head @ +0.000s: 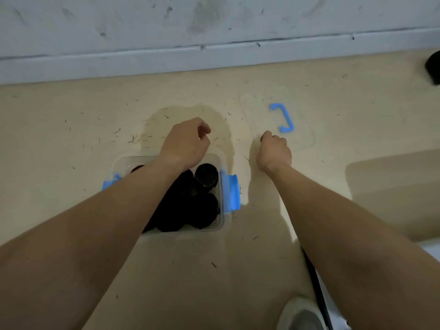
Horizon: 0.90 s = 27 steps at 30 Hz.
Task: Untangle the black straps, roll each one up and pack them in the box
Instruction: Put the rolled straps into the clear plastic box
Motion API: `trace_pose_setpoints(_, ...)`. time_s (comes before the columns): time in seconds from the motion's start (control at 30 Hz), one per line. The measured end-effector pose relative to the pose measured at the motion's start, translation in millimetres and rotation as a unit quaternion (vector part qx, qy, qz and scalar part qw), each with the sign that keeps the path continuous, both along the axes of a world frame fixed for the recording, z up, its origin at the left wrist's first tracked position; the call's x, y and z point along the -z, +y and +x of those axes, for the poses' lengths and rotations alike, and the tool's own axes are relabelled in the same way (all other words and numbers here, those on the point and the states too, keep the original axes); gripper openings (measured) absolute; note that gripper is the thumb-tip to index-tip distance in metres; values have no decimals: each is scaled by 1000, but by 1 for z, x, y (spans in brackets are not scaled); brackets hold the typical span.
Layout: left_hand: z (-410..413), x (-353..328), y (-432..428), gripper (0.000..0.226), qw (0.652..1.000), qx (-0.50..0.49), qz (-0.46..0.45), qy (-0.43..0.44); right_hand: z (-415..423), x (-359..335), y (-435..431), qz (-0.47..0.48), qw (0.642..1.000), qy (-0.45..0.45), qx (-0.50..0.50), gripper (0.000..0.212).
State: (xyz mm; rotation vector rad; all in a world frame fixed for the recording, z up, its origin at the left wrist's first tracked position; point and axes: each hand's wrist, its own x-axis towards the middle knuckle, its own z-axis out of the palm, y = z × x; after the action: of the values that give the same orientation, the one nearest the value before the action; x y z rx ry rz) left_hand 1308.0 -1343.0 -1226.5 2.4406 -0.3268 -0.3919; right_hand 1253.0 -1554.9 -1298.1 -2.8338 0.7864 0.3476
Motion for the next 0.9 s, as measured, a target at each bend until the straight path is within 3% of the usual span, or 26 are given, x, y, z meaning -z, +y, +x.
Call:
trace_pose_setpoints(0.27, -14, -78, 67, 24, 997, 28, 77, -9, -15, -85, 38, -17, 994, -106, 24, 31)
trace_pose_setpoints(0.4, -37, -127, 102, 29, 996, 9, 86, -18, -24, -162, 56, 76, 977, -202, -2, 28)
trace_pose_setpoints(0.57, -66, -161, 149, 61, 993, -77, 91, -10, -42, -238, 81, 366, 892, -264, -4, 19)
trace_pose_setpoints(0.7, -86, -162, 175, 75, 991, -128, 33, 28, -59, -274, 97, 494, 827, -267, -6, 27)
trace_pose_setpoints(0.8, -97, -152, 184, 59, 983, -151, -88, 51, -69, -280, 107, 579, 781, -234, 17, 25)
trace_pose_setpoints(0.9, -103, -143, 183, 31, 974, -188, -121, 43, -73, -263, 112, 611, 755, -233, 53, 12)
